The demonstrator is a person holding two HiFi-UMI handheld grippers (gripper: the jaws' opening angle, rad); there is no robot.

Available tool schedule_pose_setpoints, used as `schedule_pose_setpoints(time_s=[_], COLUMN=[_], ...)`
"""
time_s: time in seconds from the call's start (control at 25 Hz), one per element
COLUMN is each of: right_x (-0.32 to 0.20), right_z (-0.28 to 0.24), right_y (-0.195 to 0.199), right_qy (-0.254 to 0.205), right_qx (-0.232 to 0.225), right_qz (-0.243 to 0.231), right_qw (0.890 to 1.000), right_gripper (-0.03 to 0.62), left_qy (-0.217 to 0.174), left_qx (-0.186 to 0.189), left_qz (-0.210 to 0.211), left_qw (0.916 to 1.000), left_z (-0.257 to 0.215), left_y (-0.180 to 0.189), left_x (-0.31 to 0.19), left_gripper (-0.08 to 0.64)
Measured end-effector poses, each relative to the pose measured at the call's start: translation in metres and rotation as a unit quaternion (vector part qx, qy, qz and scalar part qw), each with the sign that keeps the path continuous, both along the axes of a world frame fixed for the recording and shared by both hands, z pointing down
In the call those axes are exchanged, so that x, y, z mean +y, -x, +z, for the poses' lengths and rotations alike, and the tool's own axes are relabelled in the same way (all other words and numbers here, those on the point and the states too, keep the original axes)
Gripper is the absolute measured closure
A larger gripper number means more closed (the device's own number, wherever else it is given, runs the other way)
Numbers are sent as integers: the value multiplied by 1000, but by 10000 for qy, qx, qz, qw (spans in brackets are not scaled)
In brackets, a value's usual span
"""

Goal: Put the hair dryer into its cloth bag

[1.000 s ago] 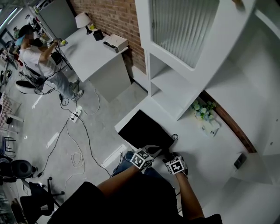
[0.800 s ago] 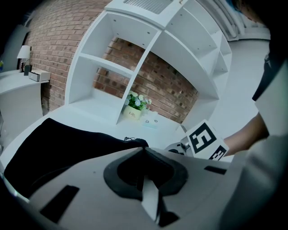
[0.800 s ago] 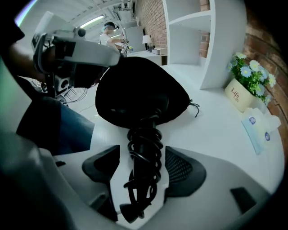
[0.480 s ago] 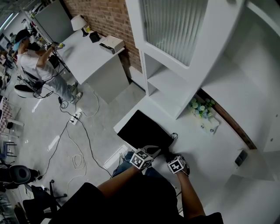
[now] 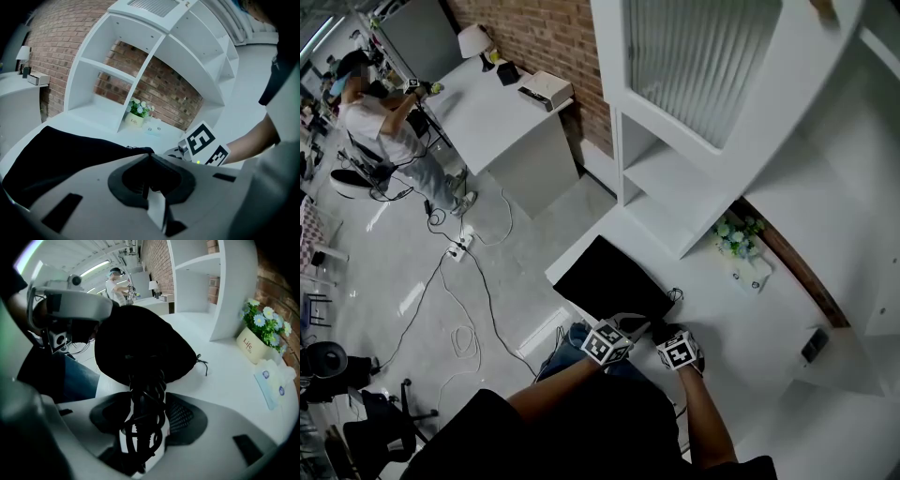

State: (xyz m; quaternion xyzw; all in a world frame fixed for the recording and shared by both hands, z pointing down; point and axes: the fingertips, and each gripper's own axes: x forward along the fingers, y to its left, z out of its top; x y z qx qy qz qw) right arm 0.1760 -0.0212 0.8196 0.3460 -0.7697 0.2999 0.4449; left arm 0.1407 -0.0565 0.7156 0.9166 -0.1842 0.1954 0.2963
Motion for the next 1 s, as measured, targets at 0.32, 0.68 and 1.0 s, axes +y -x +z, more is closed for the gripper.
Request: schedule_pose_setpoints(time_s=[0.32, 0.68, 1.0], right_x=[-26, -42, -42], right_z=[-9, -4, -15], right_y=[21, 40, 32], right_qy=[-142, -134, -529], right_qx=[-113, -227, -342], right_qz=[-216, -215, 26], right_qw=[9996, 9994, 9980], right_gripper=[347, 347, 316], left_qy=[-83, -89, -63], left_qx=[3, 27, -37], left_qz=[118, 97, -10], left_qw=[9999, 9999, 10000], left_z=[-7, -11, -5], left_y=[4, 11, 17], left_x=[0, 3, 3], left_gripper=[532, 532, 532])
